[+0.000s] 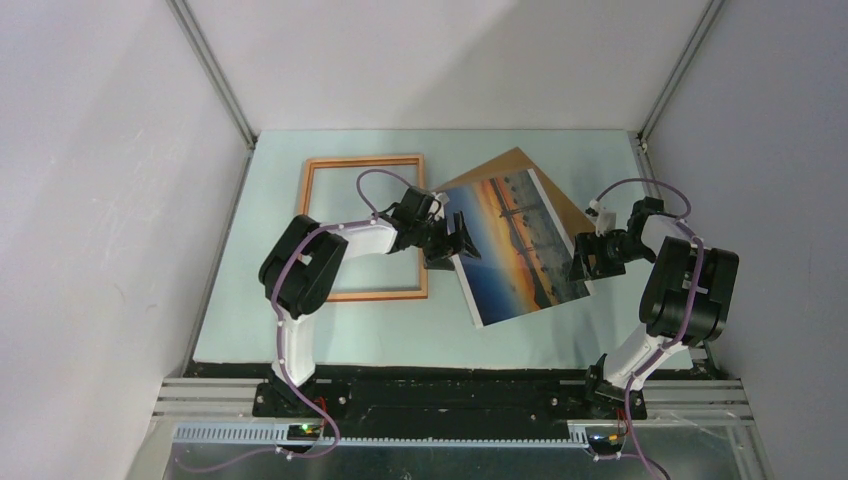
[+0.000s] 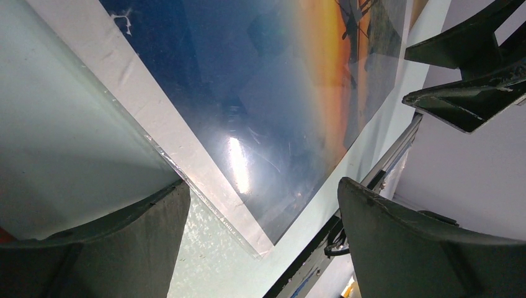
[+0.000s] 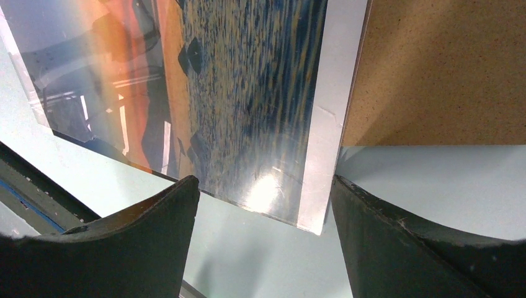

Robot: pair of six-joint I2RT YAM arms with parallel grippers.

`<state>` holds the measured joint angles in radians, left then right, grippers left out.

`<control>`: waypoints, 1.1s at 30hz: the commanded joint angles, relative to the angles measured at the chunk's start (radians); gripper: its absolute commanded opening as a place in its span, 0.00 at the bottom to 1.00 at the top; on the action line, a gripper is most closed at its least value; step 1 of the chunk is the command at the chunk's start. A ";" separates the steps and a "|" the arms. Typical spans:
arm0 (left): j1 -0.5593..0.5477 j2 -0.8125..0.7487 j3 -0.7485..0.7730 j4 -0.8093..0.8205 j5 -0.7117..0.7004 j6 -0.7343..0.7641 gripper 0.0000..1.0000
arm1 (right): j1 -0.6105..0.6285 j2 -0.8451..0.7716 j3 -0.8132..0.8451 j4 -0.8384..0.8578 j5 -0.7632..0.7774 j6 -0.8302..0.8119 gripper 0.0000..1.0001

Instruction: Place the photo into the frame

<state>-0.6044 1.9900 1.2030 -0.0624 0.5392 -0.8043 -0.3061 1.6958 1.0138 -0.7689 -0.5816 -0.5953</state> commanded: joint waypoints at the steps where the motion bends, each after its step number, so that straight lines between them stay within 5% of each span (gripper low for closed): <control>1: -0.002 -0.015 0.021 0.044 0.029 0.002 0.93 | -0.003 -0.026 -0.005 -0.033 -0.062 0.001 0.81; 33: 0.001 -0.086 0.023 0.150 0.164 -0.054 0.92 | 0.004 -0.011 -0.011 -0.023 -0.053 0.001 0.80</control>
<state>-0.5888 1.9781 1.2030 -0.0051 0.6254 -0.8253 -0.3161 1.6958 1.0119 -0.7696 -0.5674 -0.5972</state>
